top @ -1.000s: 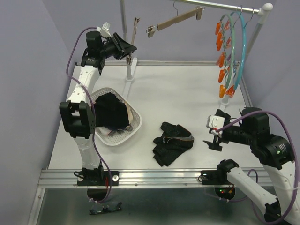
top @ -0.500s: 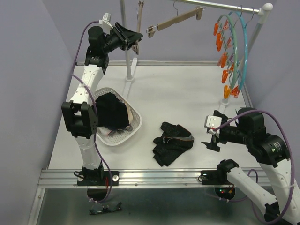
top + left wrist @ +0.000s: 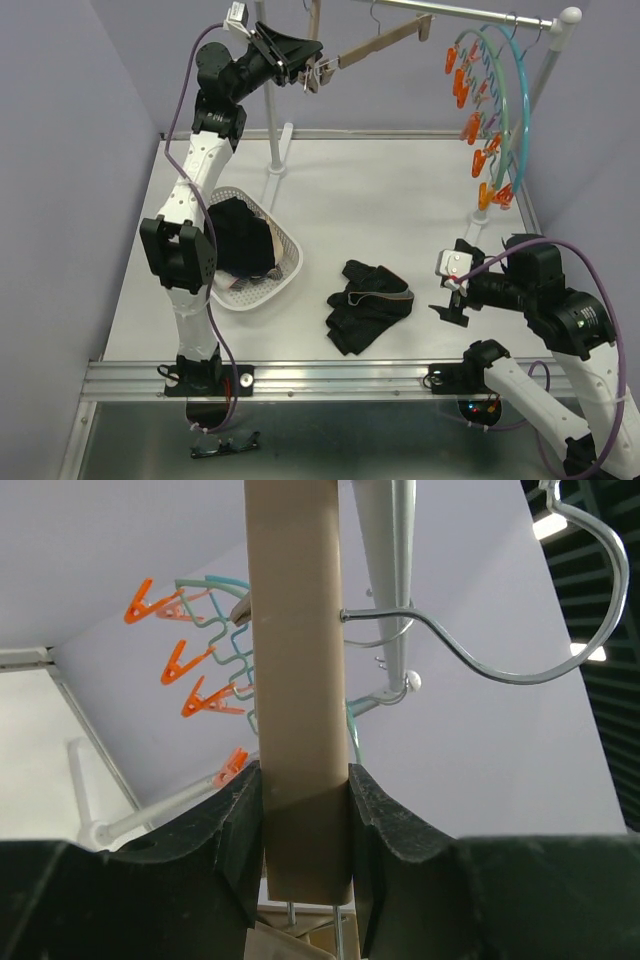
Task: Remove the underwear clipped to the hanger
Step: Place the hanger at the clothesline.
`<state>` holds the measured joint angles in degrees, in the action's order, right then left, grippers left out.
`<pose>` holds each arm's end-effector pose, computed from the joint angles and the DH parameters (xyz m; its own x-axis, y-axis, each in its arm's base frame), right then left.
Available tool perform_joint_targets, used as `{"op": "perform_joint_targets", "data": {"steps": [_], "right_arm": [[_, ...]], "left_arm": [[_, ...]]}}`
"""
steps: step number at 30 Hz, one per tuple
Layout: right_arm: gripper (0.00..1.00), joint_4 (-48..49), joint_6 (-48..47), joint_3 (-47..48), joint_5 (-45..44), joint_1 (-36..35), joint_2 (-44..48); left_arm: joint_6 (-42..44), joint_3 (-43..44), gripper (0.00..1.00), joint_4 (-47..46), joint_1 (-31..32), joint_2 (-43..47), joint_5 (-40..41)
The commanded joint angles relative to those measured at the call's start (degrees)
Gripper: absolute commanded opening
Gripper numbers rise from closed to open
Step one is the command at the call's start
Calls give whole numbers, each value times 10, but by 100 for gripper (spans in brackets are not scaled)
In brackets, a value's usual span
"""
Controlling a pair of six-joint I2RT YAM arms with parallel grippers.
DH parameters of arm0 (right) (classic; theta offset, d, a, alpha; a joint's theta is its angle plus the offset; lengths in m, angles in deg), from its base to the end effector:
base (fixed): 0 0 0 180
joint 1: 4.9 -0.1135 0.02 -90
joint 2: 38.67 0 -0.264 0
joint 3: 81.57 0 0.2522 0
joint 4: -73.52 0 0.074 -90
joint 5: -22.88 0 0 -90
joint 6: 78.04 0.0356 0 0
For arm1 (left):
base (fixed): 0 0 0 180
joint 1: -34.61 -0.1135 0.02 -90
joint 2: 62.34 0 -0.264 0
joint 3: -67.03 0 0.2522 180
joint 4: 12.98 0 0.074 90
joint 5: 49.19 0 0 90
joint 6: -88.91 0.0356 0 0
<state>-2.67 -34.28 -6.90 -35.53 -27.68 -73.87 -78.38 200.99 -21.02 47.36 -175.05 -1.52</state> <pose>0.0689 0.0492 0.3636 0.1365 -0.6099 -0.7806 -0.8940 0.2635 -0.3623 0.4282 -0.1215 0.4975 -0.6130 -0.6007 -0.5133 0.6274 0.0248 -0.7783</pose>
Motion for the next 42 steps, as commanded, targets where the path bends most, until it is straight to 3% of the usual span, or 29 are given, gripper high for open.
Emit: {"op": "perform_joint_targets", "data": {"steps": [1, 12, 23, 42], "right_arm": [[100, 25, 11, -7, 14, 5, 9], [100, 26, 12, -20, 23, 5, 19], [100, 28, 14, -30, 33, 5, 22], [100, 28, 21, -35, 56, 14, 42]], "left_arm": [[-48, 43, 0, -59, 0, -19, 20], [-81, 120, 0, -53, 0, -72, 49], [-74, 147, 0, -41, 8, -69, 59], [-80, 196, 0, 29, 9, -146, 103]]}}
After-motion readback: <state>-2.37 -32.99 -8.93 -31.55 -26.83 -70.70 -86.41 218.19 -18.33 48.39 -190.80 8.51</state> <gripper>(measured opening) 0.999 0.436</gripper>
